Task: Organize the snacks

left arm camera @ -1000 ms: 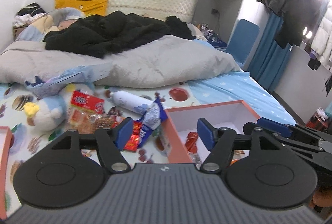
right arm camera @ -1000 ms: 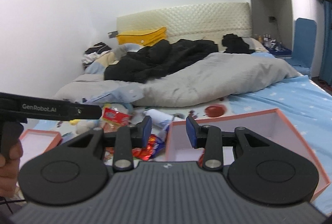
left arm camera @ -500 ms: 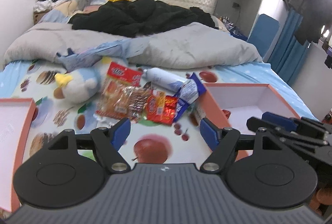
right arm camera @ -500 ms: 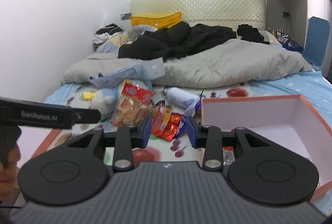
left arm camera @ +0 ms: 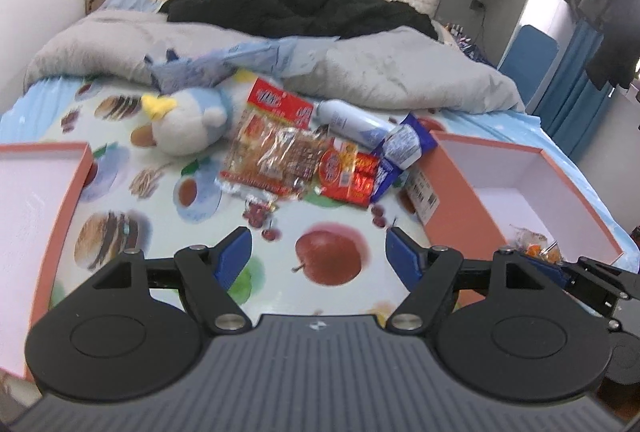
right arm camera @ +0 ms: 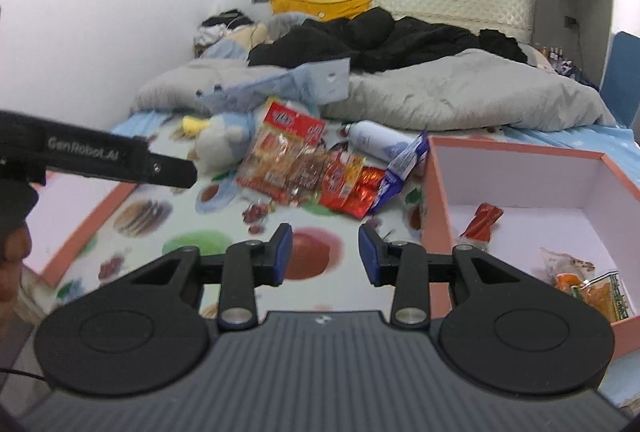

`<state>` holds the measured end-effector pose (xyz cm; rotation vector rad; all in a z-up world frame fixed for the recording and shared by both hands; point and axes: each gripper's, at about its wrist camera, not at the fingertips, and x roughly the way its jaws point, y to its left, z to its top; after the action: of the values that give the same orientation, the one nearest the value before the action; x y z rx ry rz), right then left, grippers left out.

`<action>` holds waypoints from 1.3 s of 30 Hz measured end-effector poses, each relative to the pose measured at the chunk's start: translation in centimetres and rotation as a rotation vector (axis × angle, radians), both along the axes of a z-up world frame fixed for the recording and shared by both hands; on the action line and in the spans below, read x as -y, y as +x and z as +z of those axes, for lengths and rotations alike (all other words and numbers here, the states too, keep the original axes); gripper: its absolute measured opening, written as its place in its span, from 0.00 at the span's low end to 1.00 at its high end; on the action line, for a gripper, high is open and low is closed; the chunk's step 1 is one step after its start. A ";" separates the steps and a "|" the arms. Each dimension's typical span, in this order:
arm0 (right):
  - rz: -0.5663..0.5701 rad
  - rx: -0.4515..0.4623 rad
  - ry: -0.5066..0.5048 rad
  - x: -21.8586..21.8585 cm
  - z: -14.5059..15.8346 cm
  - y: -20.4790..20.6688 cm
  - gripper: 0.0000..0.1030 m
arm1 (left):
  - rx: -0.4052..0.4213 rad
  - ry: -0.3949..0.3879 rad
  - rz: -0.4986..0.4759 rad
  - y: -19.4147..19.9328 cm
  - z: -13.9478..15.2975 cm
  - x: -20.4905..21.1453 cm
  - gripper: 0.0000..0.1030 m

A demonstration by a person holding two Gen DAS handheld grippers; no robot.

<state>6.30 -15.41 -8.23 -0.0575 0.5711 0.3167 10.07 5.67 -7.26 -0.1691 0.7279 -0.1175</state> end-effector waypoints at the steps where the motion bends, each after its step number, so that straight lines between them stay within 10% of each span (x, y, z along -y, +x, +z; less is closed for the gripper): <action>1: 0.004 -0.005 -0.002 -0.2 -0.2 0.1 0.38 | -0.009 -0.001 0.003 0.1 -0.3 -0.1 0.76; 29: 0.037 -0.085 -0.154 -5.1 -6.9 12.5 0.39 | -0.131 -0.036 0.107 14.8 -10.3 -4.4 0.83; 32: 0.024 -0.110 -0.142 -5.3 -8.0 14.3 0.70 | -0.135 -0.030 0.107 17.1 -11.2 -5.0 0.84; 39: 0.012 -0.069 -0.161 -6.4 -9.7 18.6 0.69 | -0.116 0.030 0.036 22.3 -13.0 -5.5 0.91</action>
<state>24.89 -8.96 -17.90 -0.2060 0.6646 0.2843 32.38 11.15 -20.23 -0.1612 0.8418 -0.0624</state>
